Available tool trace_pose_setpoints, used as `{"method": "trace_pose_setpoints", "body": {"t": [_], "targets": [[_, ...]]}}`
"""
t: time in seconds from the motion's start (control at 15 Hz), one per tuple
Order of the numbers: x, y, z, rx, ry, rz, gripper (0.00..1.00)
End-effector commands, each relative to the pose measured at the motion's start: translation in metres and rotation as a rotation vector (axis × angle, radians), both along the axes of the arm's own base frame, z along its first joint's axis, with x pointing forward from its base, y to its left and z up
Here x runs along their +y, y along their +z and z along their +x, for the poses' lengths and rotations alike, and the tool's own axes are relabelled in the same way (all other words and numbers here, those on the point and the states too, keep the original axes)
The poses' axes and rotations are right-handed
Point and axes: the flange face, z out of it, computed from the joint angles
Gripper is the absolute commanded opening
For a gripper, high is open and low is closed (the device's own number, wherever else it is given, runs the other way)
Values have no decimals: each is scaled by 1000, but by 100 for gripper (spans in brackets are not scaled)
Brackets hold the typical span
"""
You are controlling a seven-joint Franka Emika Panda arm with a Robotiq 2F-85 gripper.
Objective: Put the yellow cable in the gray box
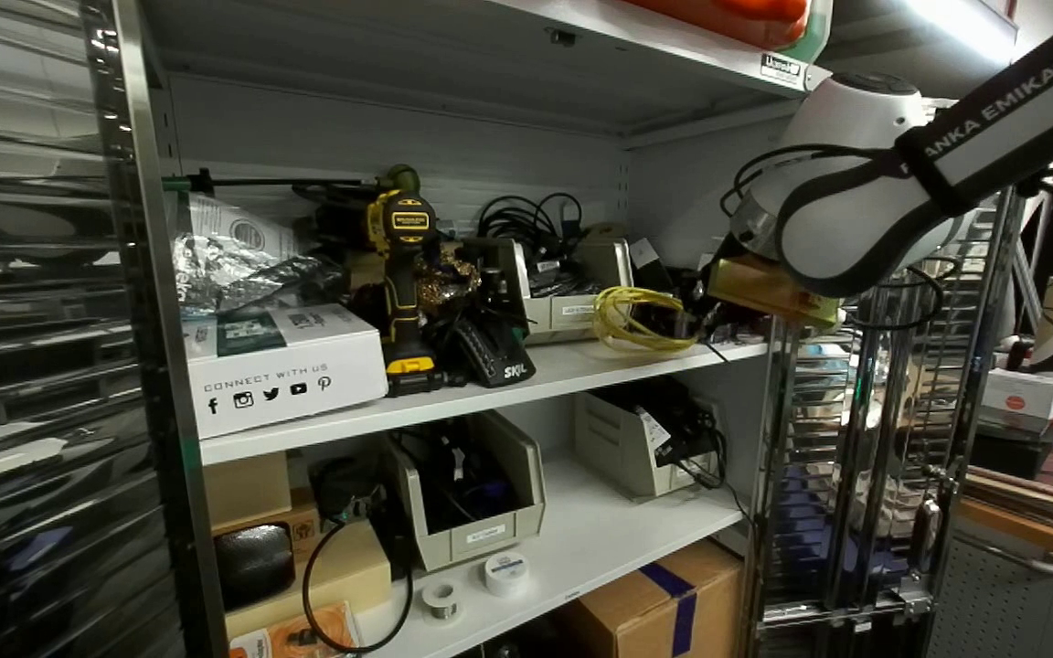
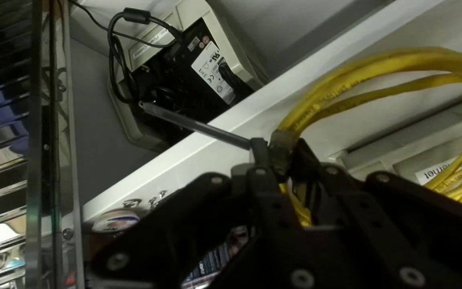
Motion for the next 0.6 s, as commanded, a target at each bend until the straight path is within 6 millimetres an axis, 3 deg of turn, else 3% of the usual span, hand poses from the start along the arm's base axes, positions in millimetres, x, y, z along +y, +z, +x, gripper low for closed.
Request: {"method": "trace_pose_setpoints", "body": {"t": [0.0, 0.27, 0.53], "targets": [[17, 26, -22, -101, -25, 44, 11], [39, 51, -21, -170, -73, 128, 10], [59, 61, -6, -267, -107, 179, 9]]}}
